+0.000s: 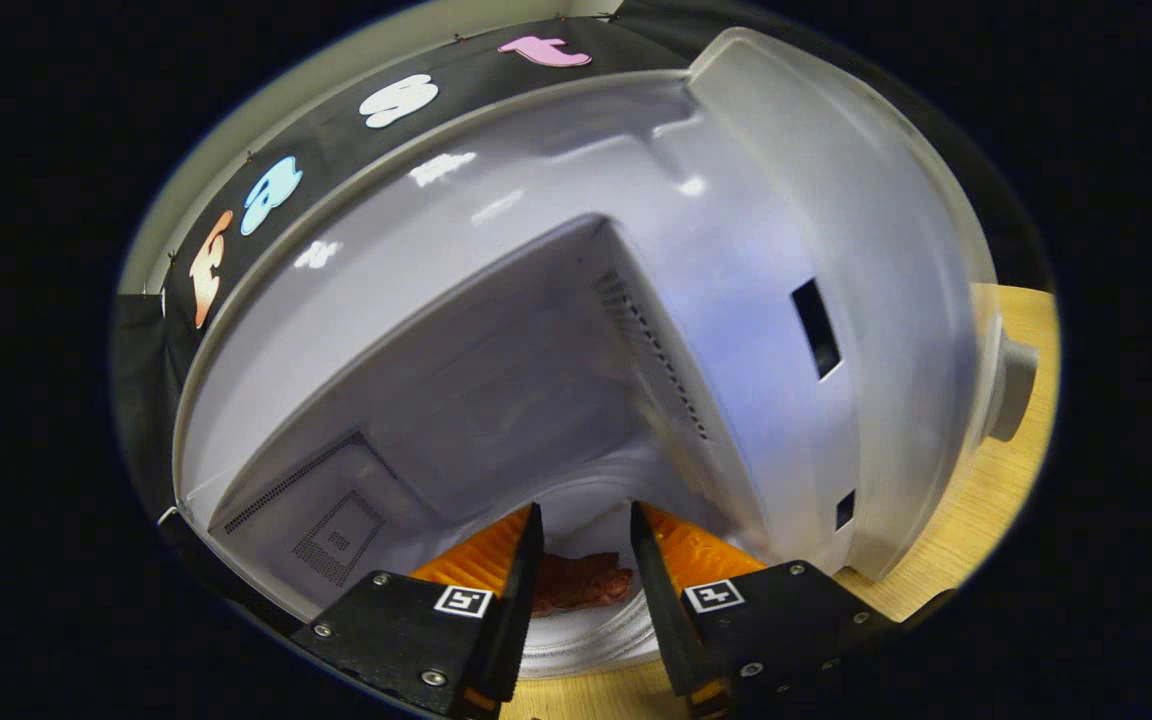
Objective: Open the microwave oven with the left hand, put the food in, and close the microwave oven.
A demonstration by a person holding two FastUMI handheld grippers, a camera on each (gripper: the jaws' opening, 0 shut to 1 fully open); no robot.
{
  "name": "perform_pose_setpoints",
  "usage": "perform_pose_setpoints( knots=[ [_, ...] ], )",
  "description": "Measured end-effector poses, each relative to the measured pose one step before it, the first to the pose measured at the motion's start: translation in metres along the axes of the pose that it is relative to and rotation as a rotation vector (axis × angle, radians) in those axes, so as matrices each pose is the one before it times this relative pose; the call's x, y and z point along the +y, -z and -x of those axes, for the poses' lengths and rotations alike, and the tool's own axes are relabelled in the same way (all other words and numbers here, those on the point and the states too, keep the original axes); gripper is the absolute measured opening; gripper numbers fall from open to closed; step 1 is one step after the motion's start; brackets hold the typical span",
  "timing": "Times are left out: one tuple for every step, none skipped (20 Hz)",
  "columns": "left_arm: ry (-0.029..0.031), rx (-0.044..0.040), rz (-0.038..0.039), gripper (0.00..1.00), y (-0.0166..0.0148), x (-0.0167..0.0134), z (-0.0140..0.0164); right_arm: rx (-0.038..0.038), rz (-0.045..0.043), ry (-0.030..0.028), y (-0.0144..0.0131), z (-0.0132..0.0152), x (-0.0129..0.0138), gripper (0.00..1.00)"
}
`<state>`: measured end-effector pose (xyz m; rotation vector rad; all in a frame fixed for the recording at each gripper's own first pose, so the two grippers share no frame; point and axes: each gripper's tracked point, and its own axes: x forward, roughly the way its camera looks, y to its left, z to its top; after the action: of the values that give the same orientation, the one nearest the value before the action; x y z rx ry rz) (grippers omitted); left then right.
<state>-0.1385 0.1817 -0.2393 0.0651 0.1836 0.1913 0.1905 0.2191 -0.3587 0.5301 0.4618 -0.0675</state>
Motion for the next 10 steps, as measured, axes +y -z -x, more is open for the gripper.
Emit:
perform_pose_setpoints(
  knots=[
    [0.00142, 0.0015, 0.00275, 0.89, -0.00056, -0.00353, -0.00173, -0.00098, 0.01376, -0.00566, -0.00174, 0.00774, -0.00367, 0.56],
    [-0.00329, 0.00222, 0.00166, 0.87, -0.00048, 0.00105, -0.0005, 0.008, 0.00827, -0.01222, -0.00049, 0.00795, -0.00187, 0.55],
    [0.00657, 0.00341, 0.00642, 0.87, 0.00018, -0.00444, 0.00011, 0.01192, -0.0085, -0.00331, 0.00137, 0.01217, -0.00054, 0.56],
    [0.01224, 0.00339, 0.00688, 0.87, 0.00114, -0.00624, 0.00024, 0.00452, 0.01275, -0.02921, -0.0004, 0.01108, 0.0023, 0.56],
    [0.01164, 0.00289, 0.00256, 0.87, -0.0009, -0.00698, 0.00044, 0.00165, 0.03254, -0.00906, 0.00156, 0.01226, -0.00196, 0.56],
    [0.01167, -0.0006, -0.00202, 0.87, -0.00141, -0.00544, 0.00214, 0.00296, 0.03437, -0.01405, -0.00161, 0.01113, -0.00012, 0.56],
    [0.01616, -0.00072, -0.0036, 0.87, -0.00176, -0.00835, 0.00106, -0.00406, 0.0186, -0.02153, -0.00475, 0.01354, 0.00159, 0.57],
    [0.02245, -0.00326, 0.00198, 0.87, -0.00205, -0.01007, 0.00194, 0.00153, 0.01124, -0.02459, -0.00747, 0.01128, 0.00238, 0.59],
    [0.02861, -0.00231, 0.00835, 0.87, -0.00207, -0.01159, -0.00002, 0.00376, 0.01301, -0.02666, -0.00619, 0.01093, 0.00208, 0.59],
    [0.03098, -0.00491, 0.01218, 0.87, -0.00258, -0.01336, 0.00125, 0.00054, 0.0191, -0.02598, -0.00706, 0.00957, 0.002, 0.64]
  ],
)
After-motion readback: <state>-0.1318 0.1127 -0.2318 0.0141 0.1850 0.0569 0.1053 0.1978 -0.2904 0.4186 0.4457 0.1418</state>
